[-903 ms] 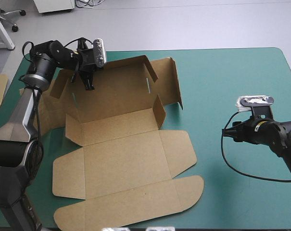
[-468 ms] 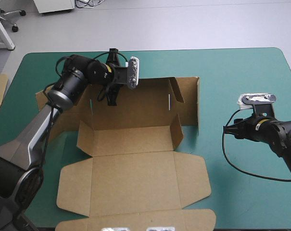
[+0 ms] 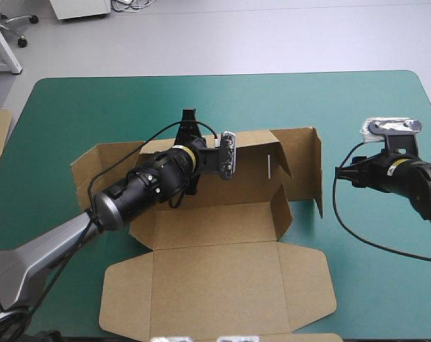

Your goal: Fold the box

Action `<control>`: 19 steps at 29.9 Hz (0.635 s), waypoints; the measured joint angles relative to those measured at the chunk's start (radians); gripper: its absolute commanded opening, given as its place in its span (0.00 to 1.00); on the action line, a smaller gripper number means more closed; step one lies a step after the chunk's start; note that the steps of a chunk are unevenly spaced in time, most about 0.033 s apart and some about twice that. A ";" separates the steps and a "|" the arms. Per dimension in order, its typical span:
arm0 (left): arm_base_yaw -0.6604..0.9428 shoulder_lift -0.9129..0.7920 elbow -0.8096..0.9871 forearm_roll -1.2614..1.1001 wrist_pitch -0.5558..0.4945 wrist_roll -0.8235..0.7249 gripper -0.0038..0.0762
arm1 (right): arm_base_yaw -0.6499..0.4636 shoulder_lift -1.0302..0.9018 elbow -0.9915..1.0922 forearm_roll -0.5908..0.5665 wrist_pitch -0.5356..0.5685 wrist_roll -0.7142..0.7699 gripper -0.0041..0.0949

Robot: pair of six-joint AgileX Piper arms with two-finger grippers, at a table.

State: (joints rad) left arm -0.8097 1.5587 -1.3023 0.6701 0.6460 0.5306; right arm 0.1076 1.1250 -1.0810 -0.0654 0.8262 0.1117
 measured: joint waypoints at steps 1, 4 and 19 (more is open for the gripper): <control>-0.007 -0.010 0.022 0.036 -0.014 -0.047 0.03 | -0.012 0.000 -0.016 0.005 0.004 -0.004 0.61; -0.037 -0.050 0.099 0.166 -0.042 -0.201 0.03 | -0.059 0.004 -0.065 0.020 0.023 -0.030 0.61; -0.165 -0.122 0.367 0.872 -0.001 -0.878 0.03 | -0.160 0.332 -0.388 0.304 0.192 -0.252 0.61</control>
State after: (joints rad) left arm -0.9748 1.4369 -0.9349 1.5423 0.6449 -0.3472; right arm -0.0525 1.4573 -1.4692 0.2383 1.0179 -0.1407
